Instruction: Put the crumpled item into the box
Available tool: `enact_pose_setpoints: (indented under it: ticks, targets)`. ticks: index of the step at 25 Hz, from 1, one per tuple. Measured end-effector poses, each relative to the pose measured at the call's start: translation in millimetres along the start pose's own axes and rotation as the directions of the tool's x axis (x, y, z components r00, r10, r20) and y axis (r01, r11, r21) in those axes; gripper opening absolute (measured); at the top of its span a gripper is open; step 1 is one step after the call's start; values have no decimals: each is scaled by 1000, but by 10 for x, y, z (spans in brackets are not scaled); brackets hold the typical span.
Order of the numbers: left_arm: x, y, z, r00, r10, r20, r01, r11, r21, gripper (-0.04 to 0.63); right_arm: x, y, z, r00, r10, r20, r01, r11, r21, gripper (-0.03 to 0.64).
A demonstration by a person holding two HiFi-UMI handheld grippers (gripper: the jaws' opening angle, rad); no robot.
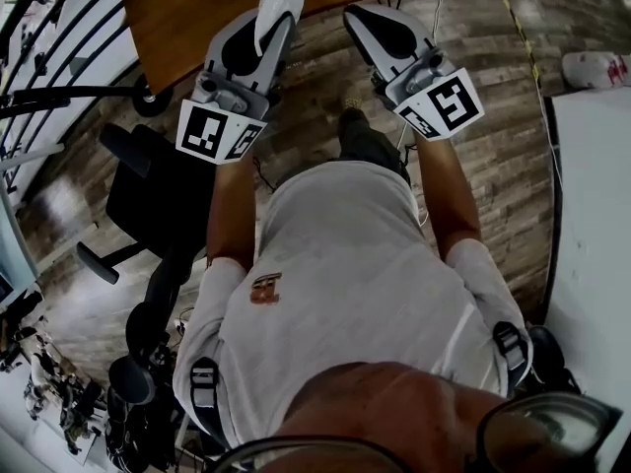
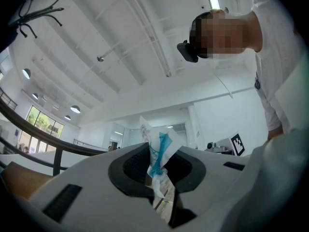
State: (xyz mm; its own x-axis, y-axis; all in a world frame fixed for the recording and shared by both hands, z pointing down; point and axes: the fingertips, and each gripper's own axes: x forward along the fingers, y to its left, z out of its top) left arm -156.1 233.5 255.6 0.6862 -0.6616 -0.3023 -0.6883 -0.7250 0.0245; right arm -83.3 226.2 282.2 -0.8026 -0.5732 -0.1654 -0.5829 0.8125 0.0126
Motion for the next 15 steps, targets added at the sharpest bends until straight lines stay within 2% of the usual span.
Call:
enact_pose_setpoints:
  ticks: [9, 15]
  targets:
    - [801, 458, -238, 999, 31, -29, -31, 999, 16, 80, 311, -959, 0, 1000, 26, -7, -26, 1000, -15, 32]
    - [1185, 876, -528, 997, 56, -60, -55, 998, 15, 80, 613, -1483, -188, 999, 49, -22, -49, 999, -18, 32]
